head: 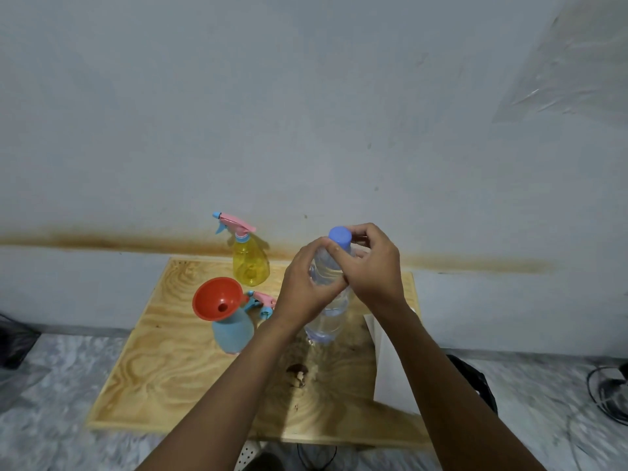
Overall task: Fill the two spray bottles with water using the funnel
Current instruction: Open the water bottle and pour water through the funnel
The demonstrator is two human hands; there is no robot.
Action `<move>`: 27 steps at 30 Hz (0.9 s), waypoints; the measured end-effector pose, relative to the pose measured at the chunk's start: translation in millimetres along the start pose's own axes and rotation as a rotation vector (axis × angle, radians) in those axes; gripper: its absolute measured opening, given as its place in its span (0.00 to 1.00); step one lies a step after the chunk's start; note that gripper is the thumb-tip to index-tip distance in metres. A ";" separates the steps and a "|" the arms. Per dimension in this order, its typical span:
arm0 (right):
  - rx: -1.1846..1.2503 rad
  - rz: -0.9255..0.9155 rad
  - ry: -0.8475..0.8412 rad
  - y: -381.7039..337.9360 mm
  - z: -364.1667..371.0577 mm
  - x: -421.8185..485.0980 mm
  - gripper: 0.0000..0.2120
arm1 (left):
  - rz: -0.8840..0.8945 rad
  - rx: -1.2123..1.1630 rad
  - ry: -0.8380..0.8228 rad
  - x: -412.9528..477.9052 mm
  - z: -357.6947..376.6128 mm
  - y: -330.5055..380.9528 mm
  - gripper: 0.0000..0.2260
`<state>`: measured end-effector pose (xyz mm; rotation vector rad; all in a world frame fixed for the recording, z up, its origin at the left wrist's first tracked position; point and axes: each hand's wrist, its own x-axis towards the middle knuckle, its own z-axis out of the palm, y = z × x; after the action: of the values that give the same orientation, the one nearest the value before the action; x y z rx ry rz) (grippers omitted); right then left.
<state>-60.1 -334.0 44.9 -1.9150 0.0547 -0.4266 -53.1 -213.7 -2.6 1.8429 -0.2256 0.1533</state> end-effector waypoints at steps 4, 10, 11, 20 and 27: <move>0.044 -0.029 -0.015 4.0 2.4 1.2 0.11 | 0.000 -0.024 -0.010 -0.6 -0.9 -1.4 0.27; 0.038 -0.018 -0.413 3.8 -24.1 20.6 0.11 | 0.000 -0.075 -0.023 -2.1 -3.0 2.8 0.26; 0.000 -0.028 -0.456 3.0 -28.5 24.8 0.13 | -0.004 -0.080 -0.023 -2.0 -2.2 2.9 0.26; -0.230 -0.134 -0.200 -13.4 -27.2 25.9 0.13 | -0.018 -0.045 -0.044 -2.4 -2.5 3.6 0.28; -0.306 -0.237 -0.303 -17.1 -38.5 27.2 0.13 | 0.002 -0.056 -0.037 -1.7 -3.7 4.9 0.25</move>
<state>-49.8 -368.4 79.9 -2.2802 -0.3260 -0.2919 -55.8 -211.4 2.7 1.7908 -0.2547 0.1134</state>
